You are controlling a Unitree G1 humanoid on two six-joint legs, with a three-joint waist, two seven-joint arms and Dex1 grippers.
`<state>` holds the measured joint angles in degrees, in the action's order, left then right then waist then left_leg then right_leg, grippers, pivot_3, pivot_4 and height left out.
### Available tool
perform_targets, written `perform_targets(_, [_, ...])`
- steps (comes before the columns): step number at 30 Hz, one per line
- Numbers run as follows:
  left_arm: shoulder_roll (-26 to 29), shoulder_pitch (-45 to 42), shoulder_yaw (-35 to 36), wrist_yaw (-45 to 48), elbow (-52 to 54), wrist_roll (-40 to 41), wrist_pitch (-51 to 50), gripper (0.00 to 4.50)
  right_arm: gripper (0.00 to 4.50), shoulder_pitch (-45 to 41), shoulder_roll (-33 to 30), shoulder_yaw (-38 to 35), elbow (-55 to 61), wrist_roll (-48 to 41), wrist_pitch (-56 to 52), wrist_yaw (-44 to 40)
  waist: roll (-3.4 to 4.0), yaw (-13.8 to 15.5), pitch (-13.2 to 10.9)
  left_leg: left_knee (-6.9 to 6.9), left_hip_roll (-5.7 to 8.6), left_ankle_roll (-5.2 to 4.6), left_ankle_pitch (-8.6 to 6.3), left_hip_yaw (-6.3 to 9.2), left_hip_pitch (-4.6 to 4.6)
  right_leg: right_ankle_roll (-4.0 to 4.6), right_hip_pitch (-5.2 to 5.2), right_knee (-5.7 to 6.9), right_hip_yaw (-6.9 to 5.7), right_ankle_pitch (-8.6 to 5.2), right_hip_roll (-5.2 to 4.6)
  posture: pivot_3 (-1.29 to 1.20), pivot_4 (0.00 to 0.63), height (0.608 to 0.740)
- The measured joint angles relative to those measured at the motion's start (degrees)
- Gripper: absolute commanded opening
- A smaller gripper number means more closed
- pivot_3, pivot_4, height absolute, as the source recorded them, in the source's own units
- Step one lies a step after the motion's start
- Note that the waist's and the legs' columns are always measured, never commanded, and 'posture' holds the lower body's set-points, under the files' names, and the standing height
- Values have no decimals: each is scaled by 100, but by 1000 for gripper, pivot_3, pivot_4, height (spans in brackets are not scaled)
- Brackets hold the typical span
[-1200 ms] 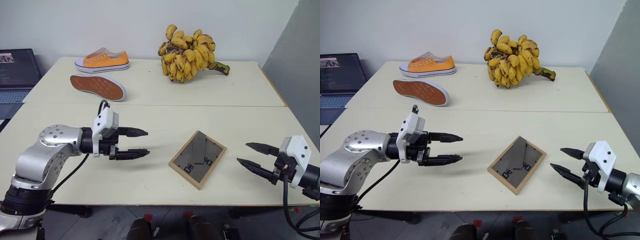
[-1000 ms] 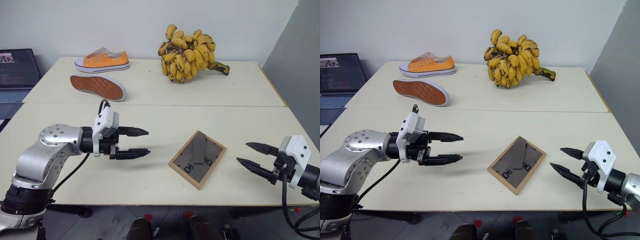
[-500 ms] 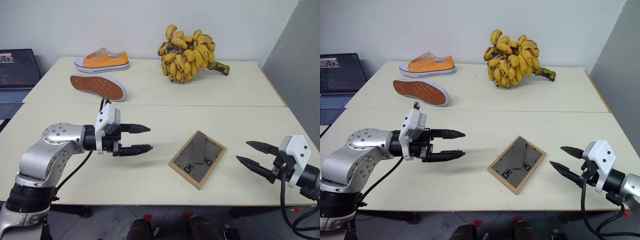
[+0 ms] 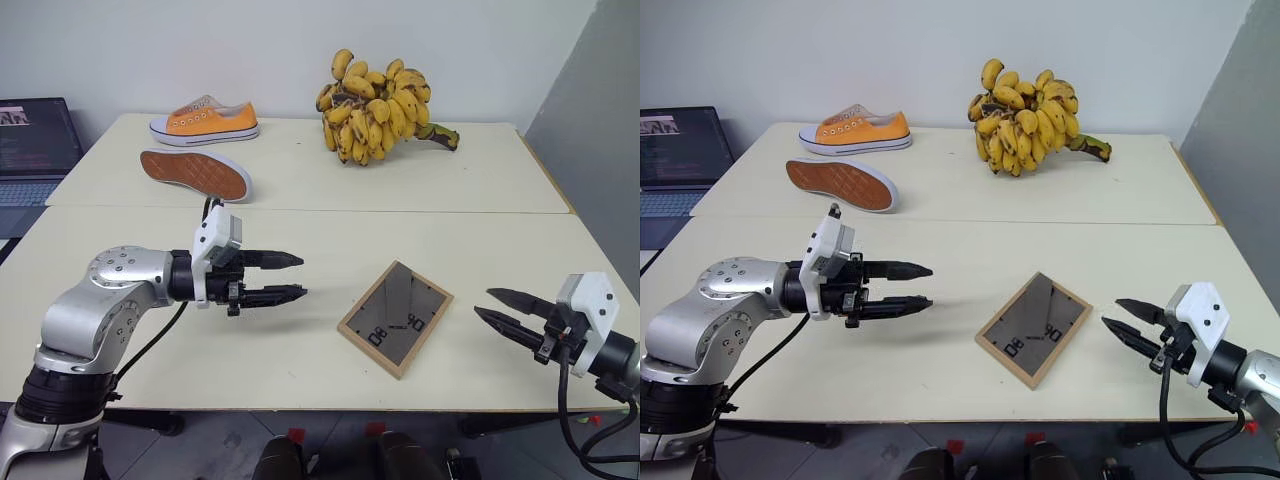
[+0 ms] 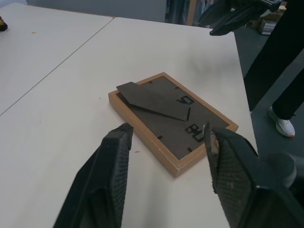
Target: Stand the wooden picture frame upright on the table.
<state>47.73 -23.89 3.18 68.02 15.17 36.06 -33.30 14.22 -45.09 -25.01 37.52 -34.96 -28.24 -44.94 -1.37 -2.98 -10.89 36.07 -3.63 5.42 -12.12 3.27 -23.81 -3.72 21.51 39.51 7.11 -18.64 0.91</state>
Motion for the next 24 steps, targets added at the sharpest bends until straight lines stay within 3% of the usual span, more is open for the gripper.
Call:
perform_targets(4, [-33,-30,0,7,-5,13,-2,962,0,19,22,0,0,-3,14,-6,0,0,0,0,0,0,0,1,0,1,-1,0,-1,0,0,0,150,740])
perform_targets(8, [-71,-149,-17,66,-88,29,1,28,0,61,56,0,0,1,37,-6,0,4,0,1,1,0,0,1,0,1,-2,1,-2,1,0,0,150,740])
perform_targets(14, [-190,-612,-680,327,-896,-663,547,8,0,69,73,243,-67,417,157,137,-1,9,1,4,2,0,0,2,4,-1,-6,1,-1,2,1,0,150,740])
perform_targets(20, [-1108,-1888,-1992,396,-3243,-2440,2091,8,0,-110,229,944,-737,1440,499,553,-4,82,3,15,8,-5,4,1,-3,8,-5,-2,2,23,2,0,150,740])
perform_targets(24, [-1754,-2185,-2569,385,-4321,-3172,2887,8,0,-381,372,1303,-1136,2027,594,966,-5,95,3,14,7,-5,3,-3,-7,9,2,-5,6,23,3,0,150,740])
